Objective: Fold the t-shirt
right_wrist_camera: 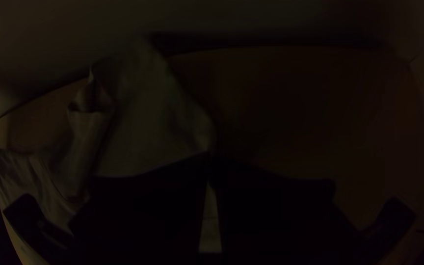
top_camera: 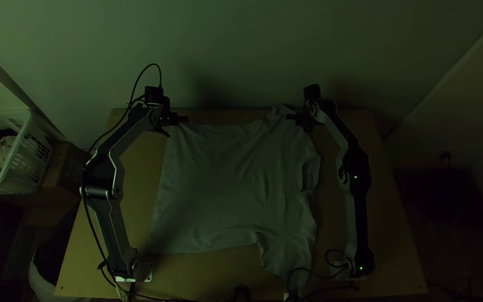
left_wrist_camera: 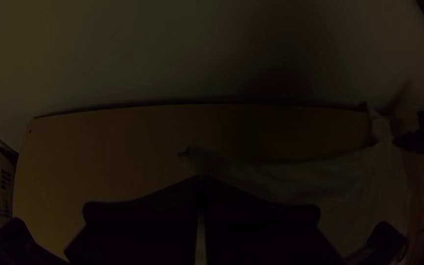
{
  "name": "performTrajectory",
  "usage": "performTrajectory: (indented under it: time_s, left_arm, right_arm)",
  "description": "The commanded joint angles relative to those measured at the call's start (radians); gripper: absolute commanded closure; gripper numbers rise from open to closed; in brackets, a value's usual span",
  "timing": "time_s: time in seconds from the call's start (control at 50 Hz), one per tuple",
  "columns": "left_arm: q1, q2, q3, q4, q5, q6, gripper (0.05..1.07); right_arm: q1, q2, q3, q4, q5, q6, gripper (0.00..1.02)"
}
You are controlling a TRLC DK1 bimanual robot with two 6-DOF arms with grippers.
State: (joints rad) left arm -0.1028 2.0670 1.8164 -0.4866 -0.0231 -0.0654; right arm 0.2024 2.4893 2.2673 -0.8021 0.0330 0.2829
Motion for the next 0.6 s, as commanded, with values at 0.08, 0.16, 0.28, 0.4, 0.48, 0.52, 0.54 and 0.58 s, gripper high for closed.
performTrajectory:
  time_s: [0.08,0.16,0.28,0.4,0.48,0.52,0.54,0.58]
  left_arm:
    - [0.014,-0.028,0.023,0.066,0.000,-0.053,1.05]
    - [0.023,-0.001,0.063,0.068,0.000,-0.057,1.05]
    - [0.048,0.045,0.123,0.069,0.000,-0.077,1.05]
    - [0.066,0.070,0.149,0.069,0.000,-0.091,1.05]
    - [0.075,0.074,0.147,0.068,0.000,-0.093,1.05]
    - [0.077,0.073,0.142,0.063,0.000,-0.093,1.05]
    - [0.077,0.073,0.139,0.060,0.000,-0.091,1.05]
    - [0.077,0.068,0.132,0.052,0.000,-0.088,1.05]
  right_arm:
    - [-0.012,-0.021,0.040,0.067,0.022,-0.005,1.00]
    - [-0.020,-0.023,0.054,0.078,0.031,-0.005,1.00]
    - [-0.031,-0.023,0.060,0.096,0.039,-0.007,1.00]
    - [-0.041,-0.029,0.060,0.096,0.039,-0.010,1.00]
    - [-0.047,-0.038,0.055,0.095,0.039,-0.011,1.00]
    - [-0.047,-0.044,0.049,0.093,0.039,-0.011,1.00]
    - [-0.047,-0.047,0.046,0.092,0.039,-0.013,1.00]
    - [-0.047,-0.055,0.038,0.089,0.039,-0.016,1.00]
